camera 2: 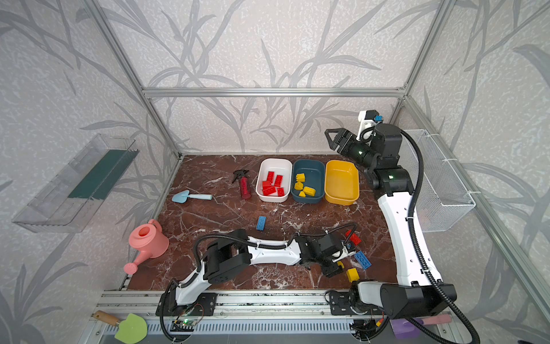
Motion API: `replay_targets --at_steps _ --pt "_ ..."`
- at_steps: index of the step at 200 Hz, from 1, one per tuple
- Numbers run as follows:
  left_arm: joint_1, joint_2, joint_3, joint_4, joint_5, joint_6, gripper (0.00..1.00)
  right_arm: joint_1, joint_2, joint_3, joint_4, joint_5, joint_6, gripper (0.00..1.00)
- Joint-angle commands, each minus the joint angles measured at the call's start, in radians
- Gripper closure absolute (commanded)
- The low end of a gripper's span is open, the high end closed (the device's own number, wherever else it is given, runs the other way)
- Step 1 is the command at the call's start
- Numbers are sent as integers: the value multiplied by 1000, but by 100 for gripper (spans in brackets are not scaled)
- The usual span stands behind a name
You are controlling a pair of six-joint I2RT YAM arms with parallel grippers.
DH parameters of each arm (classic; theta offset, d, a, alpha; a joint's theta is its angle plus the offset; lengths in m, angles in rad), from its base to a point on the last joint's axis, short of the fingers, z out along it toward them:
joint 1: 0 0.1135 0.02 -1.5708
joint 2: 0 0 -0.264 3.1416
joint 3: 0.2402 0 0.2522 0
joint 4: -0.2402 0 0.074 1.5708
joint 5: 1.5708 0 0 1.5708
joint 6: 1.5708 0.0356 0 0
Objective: Sort the legos into containers by color
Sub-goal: 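Lower left gripper onto yellow 2x2 brick near robot and grasp it, then carry yellow brick with left gripper over teal bin while right gripper returns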
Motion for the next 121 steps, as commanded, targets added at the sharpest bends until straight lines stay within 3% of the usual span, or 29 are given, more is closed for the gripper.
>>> replay_targets --at_steps 1,40,121 --pt "0 -12 -56 -120 -21 -16 48 -6 -29 -6 36 -15 22 25" --pt "3 -25 -72 -112 -30 -22 61 -5 -27 -28 48 -19 31 25" --pt "72 -136 -147 -36 -8 -60 66 -5 -66 -220 62 14 8 25"
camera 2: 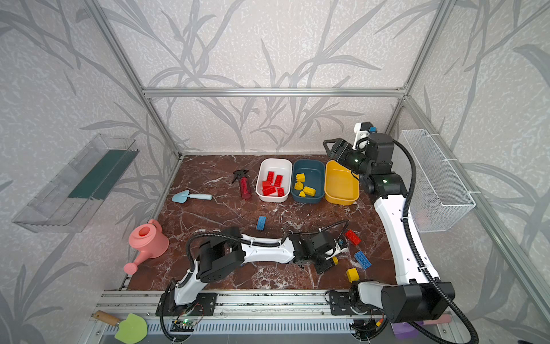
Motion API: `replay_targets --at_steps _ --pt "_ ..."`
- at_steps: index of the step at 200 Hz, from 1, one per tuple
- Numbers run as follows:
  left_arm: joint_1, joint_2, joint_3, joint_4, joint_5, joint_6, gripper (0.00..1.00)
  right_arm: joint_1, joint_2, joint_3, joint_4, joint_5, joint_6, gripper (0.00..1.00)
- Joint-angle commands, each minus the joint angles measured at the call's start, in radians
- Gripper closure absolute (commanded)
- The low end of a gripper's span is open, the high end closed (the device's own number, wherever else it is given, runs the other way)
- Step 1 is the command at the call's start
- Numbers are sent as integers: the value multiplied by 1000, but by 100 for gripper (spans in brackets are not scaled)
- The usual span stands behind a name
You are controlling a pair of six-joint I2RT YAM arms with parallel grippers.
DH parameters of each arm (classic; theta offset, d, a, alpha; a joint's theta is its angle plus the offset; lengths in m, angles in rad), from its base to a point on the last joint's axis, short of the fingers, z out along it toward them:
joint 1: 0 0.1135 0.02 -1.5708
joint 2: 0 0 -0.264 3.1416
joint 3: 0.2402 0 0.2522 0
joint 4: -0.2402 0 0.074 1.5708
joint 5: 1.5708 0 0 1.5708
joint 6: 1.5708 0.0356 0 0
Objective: Sort the legos into containers by color
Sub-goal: 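Carry yellow brick with left gripper over teal bin while right gripper returns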
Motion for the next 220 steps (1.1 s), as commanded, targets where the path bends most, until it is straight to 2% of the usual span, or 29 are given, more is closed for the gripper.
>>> replay_targets --at_steps 1,43,77,100,152,195,220 --pt "34 -54 -29 -39 1 -14 66 -6 -39 -48 32 10 -12 25" --pt "109 -171 -92 -47 -13 -35 67 -6 -74 -170 45 58 -16 25" --pt "216 -271 -124 -86 -39 -43 66 -7 -91 -274 57 101 -17 25" --pt "297 -288 -84 -131 -43 -48 66 -9 -110 -335 37 144 -17 25" --pt "426 -180 125 -226 -33 -35 65 -9 -191 -468 -24 264 2 24" --pt "472 -1 398 -344 -20 -7 65 -7 -237 -546 -114 302 9 24" --pt "489 108 552 -405 -14 0 65 1 -239 -552 -234 376 25 21"
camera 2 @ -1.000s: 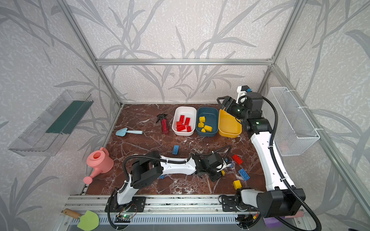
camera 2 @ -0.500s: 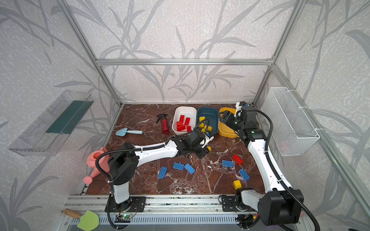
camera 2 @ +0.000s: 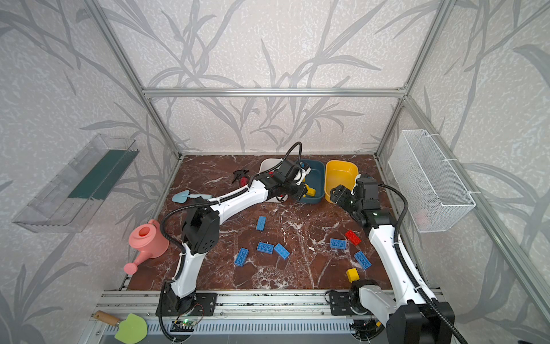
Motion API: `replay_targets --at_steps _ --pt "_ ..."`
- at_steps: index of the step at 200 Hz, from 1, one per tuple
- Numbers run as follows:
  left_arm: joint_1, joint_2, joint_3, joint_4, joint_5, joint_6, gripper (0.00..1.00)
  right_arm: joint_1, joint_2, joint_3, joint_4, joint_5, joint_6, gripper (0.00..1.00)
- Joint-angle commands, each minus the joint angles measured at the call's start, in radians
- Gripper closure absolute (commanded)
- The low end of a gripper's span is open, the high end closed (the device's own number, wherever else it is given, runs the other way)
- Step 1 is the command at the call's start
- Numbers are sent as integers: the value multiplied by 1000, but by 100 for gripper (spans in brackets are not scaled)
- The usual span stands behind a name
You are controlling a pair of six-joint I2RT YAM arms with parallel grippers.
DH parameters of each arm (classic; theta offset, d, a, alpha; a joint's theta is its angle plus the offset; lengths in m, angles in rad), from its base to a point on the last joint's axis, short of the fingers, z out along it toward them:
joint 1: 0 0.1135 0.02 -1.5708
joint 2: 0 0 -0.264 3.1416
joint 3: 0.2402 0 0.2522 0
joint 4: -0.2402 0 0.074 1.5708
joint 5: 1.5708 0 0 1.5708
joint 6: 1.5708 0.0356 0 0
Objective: Sort the legos into containers by color
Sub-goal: 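Carry yellow brick with left gripper over teal bin while right gripper returns, then open left gripper to drop yellow brick into teal bin, then withdraw left gripper toward remaining bricks near robot while right gripper hovers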
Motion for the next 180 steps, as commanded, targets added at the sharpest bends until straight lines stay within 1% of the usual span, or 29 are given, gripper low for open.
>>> replay_targets --at_steps 1,17,60,79,92,106,112,127,140,164,180 --pt "15 91 123 -109 12 30 65 6 -14 -8 -140 88 17 21" --pt "25 155 210 -140 17 29 65 26 -24 -14 -188 133 18 19" --pt "37 327 465 -238 19 42 64 40 -72 -73 -182 94 32 19" --pt "41 370 530 -258 27 46 62 40 -74 -75 -191 106 19 18" --pt "41 377 539 -254 31 51 61 40 -74 -72 -196 113 14 18" --pt "42 376 540 -246 33 59 56 40 -71 -72 -198 115 14 18" --pt "41 377 540 -245 33 61 53 40 -68 -72 -198 116 17 18" --pt "42 374 543 -245 40 69 38 40 -63 -67 -202 121 18 18" --pt "41 368 543 -252 51 74 32 40 -57 -57 -208 126 19 18" --pt "40 333 524 -266 57 74 28 40 -47 -29 -210 132 22 18" --pt "36 254 431 -222 66 79 27 40 -40 -5 -202 130 27 18"
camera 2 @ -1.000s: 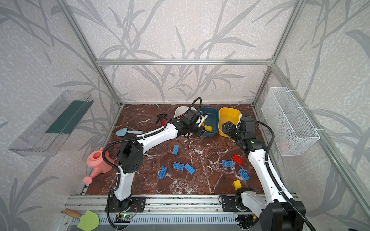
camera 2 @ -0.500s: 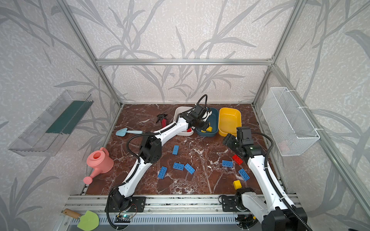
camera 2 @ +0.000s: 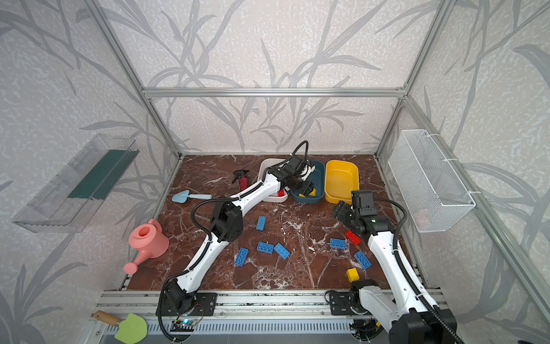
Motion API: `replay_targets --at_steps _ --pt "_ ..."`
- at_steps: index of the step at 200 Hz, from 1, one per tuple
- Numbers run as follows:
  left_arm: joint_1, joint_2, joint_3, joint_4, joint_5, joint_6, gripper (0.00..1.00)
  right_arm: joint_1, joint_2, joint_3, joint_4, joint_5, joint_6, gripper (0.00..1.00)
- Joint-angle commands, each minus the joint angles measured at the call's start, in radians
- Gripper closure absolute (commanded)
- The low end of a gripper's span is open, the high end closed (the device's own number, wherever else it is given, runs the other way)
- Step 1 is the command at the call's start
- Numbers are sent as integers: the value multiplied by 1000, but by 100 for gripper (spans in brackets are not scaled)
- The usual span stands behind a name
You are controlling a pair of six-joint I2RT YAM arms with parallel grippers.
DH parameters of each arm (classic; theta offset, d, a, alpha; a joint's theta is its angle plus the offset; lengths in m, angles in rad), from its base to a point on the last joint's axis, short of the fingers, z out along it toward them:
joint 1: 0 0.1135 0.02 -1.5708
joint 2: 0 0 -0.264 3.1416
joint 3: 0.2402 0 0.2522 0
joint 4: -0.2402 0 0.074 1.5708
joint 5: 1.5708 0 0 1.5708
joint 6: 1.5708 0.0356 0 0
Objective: Sort the legos into containers by color
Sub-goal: 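Withdraw left gripper toward remaining bricks near robot while right gripper hovers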
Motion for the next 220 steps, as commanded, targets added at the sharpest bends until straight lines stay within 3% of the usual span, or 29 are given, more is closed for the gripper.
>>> replay_targets --at_steps 1,69,109,153,220 --pt "-5 -123 -86 17 26 28 27 4 10 58 -12 15 8 18" --pt "-72 -572 -753 368 11 47 26 4 94 250 63 6 6 16" --pt "-167 -718 -1028 505 -51 80 25 5 152 351 167 -59 -21 16" --pt "-278 -727 -1167 630 -68 25 21 5 227 466 220 -141 -19 17" --pt "-412 -597 -1134 714 -97 -26 16 5 302 591 212 -146 -31 17"
